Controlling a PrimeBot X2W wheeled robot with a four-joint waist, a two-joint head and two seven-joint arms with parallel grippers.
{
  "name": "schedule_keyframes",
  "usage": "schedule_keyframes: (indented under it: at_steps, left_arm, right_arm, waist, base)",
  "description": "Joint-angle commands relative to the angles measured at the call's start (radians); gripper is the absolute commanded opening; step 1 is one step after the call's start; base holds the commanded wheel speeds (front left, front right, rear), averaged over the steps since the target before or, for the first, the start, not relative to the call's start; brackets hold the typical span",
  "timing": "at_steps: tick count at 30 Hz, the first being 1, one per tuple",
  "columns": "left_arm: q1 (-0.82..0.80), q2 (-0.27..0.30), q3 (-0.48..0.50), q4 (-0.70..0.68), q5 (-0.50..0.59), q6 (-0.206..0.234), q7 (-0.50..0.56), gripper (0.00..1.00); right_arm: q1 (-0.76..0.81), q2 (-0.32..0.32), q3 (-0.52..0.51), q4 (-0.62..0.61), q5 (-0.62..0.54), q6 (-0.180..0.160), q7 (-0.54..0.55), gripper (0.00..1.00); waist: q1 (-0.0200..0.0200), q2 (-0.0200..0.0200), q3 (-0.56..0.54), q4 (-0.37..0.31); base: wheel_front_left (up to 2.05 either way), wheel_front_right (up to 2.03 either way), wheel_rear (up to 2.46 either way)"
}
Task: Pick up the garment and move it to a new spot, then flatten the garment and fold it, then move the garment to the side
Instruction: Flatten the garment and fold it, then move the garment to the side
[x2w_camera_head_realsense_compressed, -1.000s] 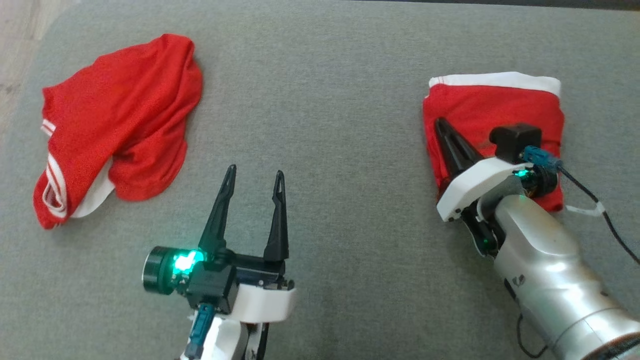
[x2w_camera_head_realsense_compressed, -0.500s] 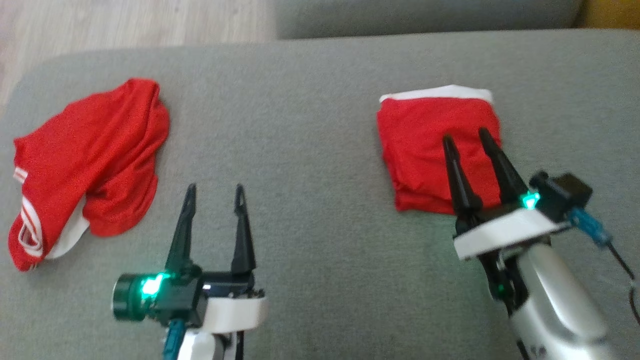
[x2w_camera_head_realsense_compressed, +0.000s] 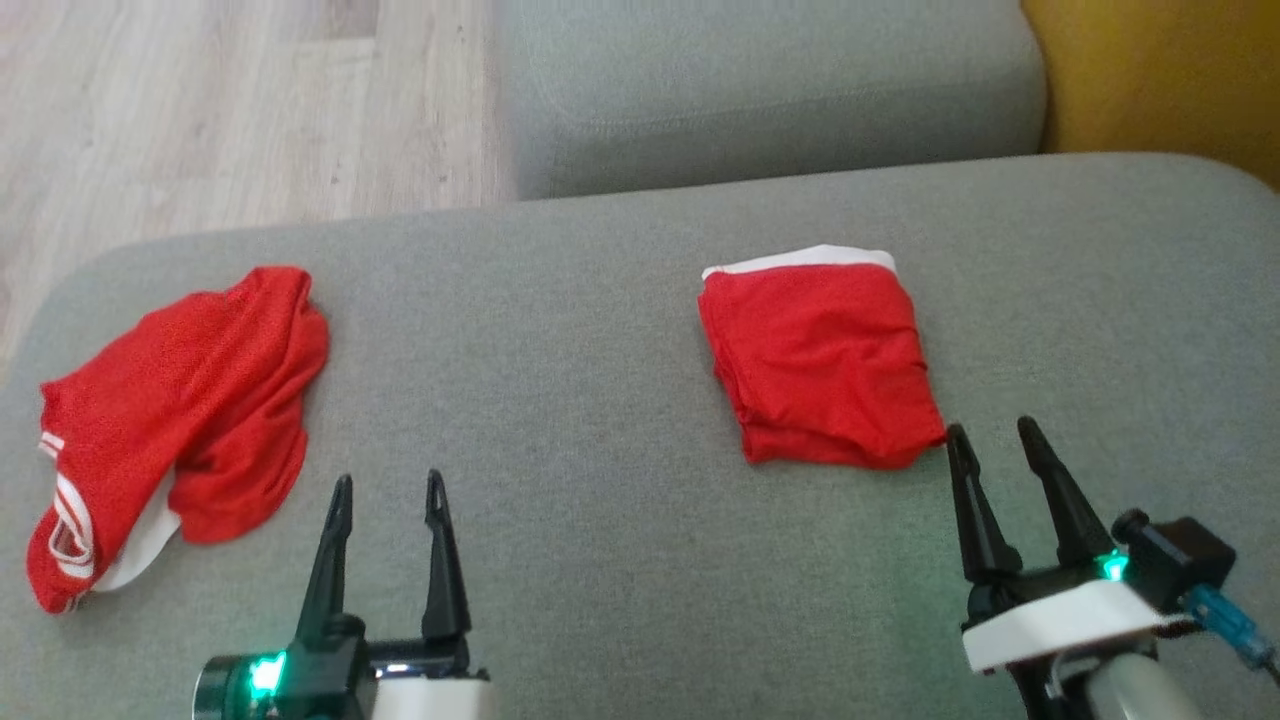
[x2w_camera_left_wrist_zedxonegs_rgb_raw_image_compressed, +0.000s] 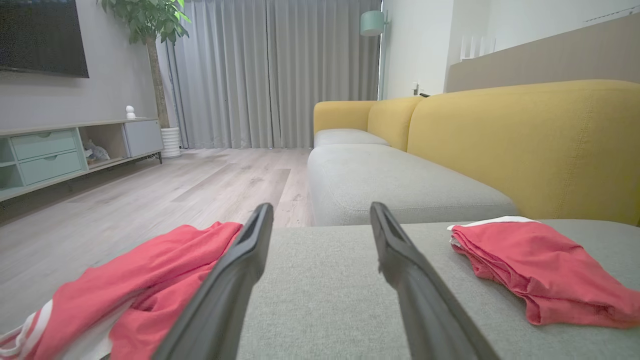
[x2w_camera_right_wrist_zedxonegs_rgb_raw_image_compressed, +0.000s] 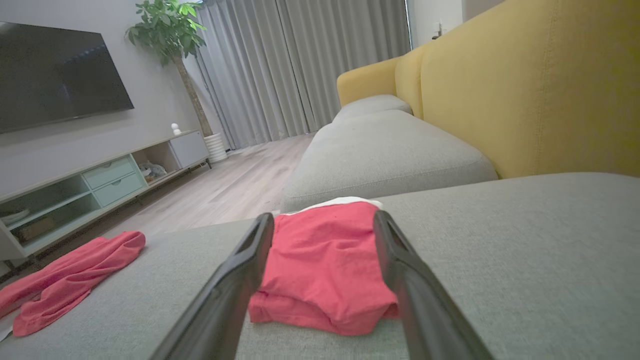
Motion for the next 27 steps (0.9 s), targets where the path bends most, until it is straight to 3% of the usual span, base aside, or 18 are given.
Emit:
schedule_keyframes:
  at_steps: [1,12,27]
  left_arm:
    - [-0.024,-0.002,0.041,-0.024,0.001,-0.003,-0.005,1.00]
    - [0.017,-0.002,0.068,0.036,0.022,-0.041,-0.005,1.00]
    - [0.032,-0.002,0.078,0.080,0.014,-0.042,-0.005,1.00]
  right_arm:
    - [-0.024,-0.008,0.013,-0.033,-0.011,-0.001,-0.006,1.00]
    - [0.027,0.018,0.009,0.008,-0.040,-0.001,-0.006,1.00]
    - [0.032,0.021,0.012,0.035,-0.024,-0.001,-0.006,1.00]
  waist:
    - [0.0002,0.0000,-0.015,-0.002]
    - [0.0002,0.0000,-0.061,-0.001]
    - [0.0002,0.0000,-0.070,0.004]
  base:
    - [0.00,0.00,0.00]
    - [0.00,0.00,0.00]
    - [0.00,0.00,0.00]
